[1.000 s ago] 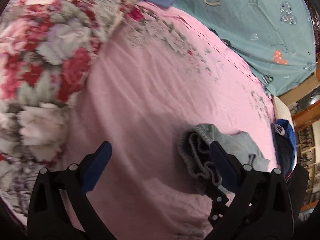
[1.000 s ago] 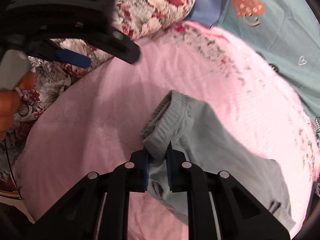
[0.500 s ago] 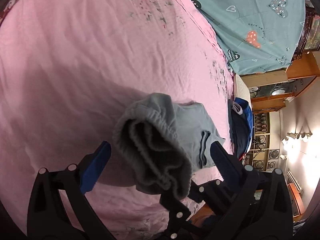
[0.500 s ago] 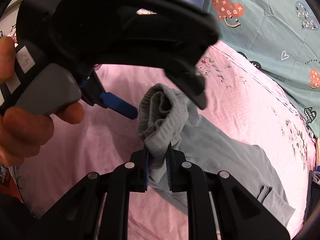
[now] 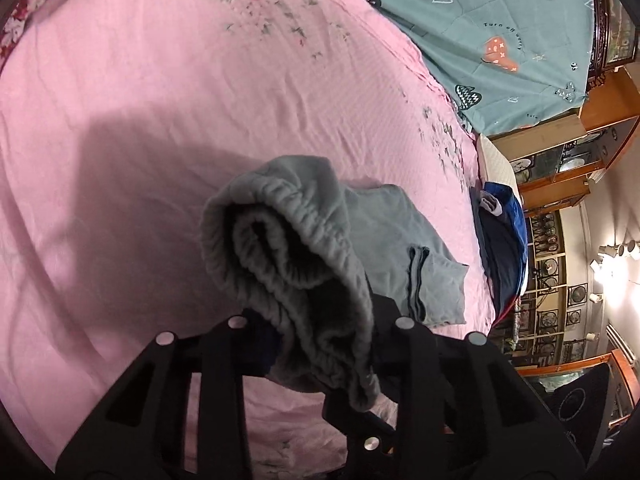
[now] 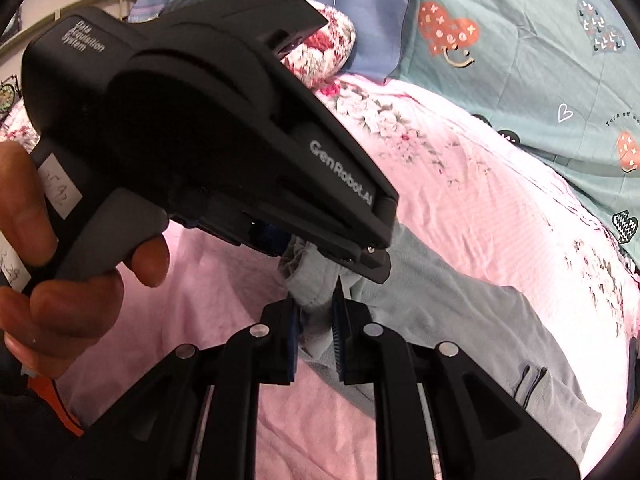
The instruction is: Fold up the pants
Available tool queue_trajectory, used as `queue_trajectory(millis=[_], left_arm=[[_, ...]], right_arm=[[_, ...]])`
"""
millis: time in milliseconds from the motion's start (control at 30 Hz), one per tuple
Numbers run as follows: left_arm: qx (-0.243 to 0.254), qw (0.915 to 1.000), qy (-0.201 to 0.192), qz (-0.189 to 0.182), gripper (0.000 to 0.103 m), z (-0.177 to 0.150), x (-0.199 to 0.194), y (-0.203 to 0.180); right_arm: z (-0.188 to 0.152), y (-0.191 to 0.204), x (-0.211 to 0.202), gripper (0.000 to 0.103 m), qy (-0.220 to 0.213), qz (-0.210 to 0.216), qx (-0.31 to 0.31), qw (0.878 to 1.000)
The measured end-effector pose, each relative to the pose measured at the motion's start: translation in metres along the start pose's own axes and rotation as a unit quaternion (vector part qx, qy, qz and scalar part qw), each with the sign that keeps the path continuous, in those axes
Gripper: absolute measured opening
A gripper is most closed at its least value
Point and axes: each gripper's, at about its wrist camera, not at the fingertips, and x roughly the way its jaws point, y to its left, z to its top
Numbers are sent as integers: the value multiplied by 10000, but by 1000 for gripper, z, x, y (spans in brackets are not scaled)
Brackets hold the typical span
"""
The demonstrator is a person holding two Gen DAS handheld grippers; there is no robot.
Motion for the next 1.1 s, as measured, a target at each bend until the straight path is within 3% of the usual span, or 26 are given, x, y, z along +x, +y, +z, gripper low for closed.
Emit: queue_trajectory(millis=[267,567,833,1000,1067,1100], left_arm=[[494,9986,-77,-195,33,-6,6,-75],[1402,9871,517,-567,33,-26,102,-207],[1812,9748,1255,-351,33,-59,207,-287],[2021,9669,1553,129,33,-72,257,-310],[2077,9639,1641,290,35,-76,269,-314],[2108,9624,1676,351,42,-78,273,-315]], right_arm=[[-19,-53,-61,14,-517,-284,434,9973],[-86,-152,-130,14,-511,-1253,1400,9809],[-153,-227,-152,14,-151,-1565,2334,9596],[-180,-255,-141,14,36,-1400,2863,9479],[-188,-262,-133,14,101,-1363,3017,9436],[-192,-266,-131,14,139,-1354,3105,9408]])
